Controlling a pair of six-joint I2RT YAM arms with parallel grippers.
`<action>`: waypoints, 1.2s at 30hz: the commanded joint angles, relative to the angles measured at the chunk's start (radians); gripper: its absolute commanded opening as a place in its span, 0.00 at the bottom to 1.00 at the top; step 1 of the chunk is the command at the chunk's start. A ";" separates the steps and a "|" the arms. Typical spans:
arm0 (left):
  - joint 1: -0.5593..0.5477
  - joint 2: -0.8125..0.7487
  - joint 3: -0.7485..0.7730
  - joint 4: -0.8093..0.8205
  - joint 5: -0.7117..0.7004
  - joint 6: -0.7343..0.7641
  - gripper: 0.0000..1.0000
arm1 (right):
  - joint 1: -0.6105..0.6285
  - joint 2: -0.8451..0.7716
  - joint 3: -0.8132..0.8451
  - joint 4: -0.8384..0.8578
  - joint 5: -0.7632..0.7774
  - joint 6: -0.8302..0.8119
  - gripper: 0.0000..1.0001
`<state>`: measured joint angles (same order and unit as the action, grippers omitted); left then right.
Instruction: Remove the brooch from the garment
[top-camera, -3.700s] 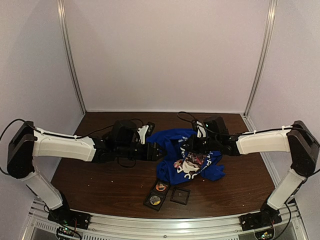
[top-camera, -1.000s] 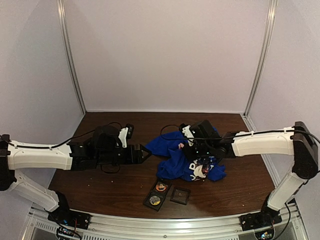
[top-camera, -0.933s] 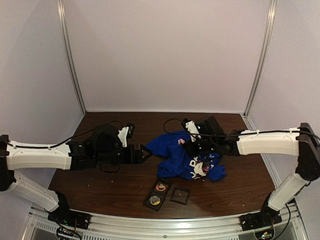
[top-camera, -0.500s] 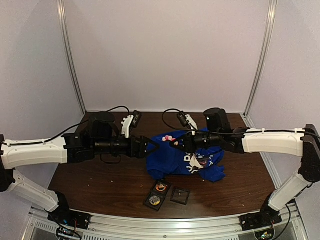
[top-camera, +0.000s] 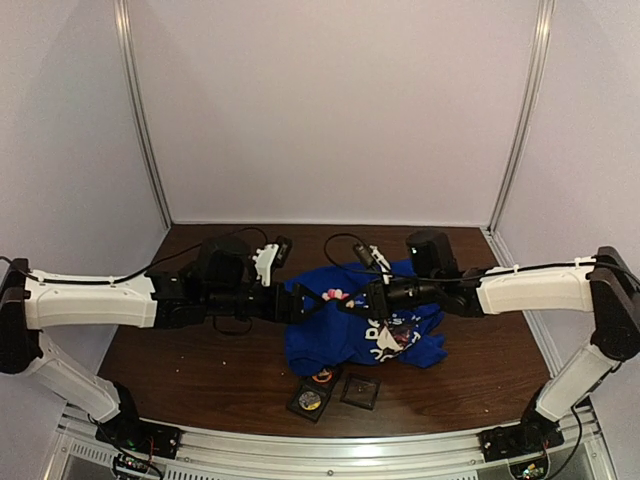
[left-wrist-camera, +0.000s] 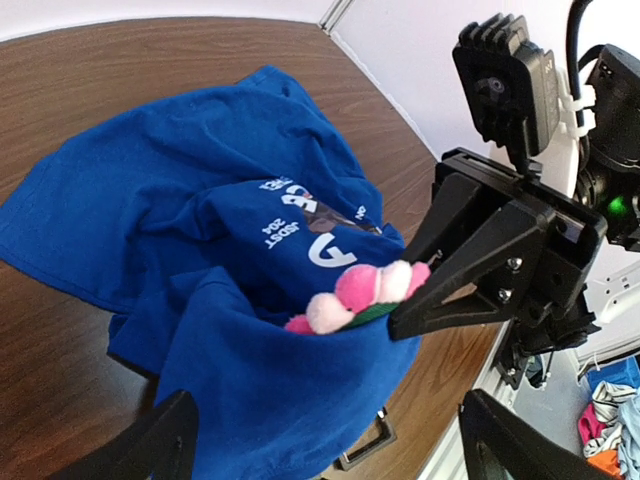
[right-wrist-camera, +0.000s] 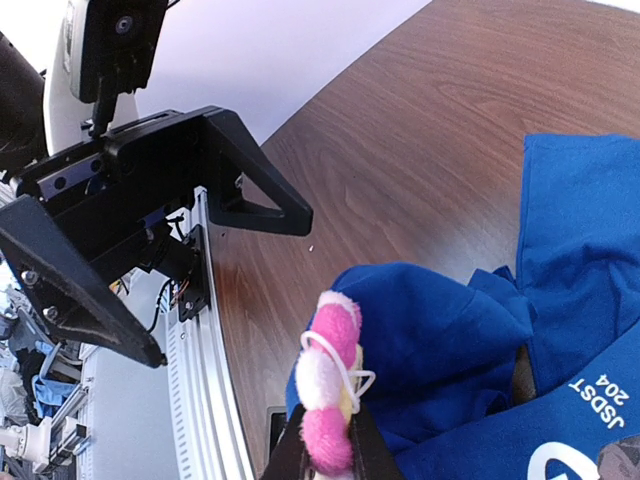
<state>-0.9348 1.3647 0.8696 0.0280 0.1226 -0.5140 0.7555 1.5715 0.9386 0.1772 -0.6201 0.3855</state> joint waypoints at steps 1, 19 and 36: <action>0.009 0.043 -0.060 0.076 -0.007 -0.014 0.94 | -0.004 0.016 -0.057 0.125 -0.065 0.072 0.09; 0.011 0.237 -0.035 0.154 0.167 0.041 0.51 | -0.005 0.015 -0.070 0.166 -0.082 0.107 0.08; 0.011 0.217 -0.054 0.153 0.195 0.048 0.00 | -0.012 0.017 0.034 -0.111 0.101 0.049 0.65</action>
<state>-0.9302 1.5936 0.8207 0.1562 0.3008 -0.4808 0.7498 1.5856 0.9287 0.1707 -0.6003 0.4706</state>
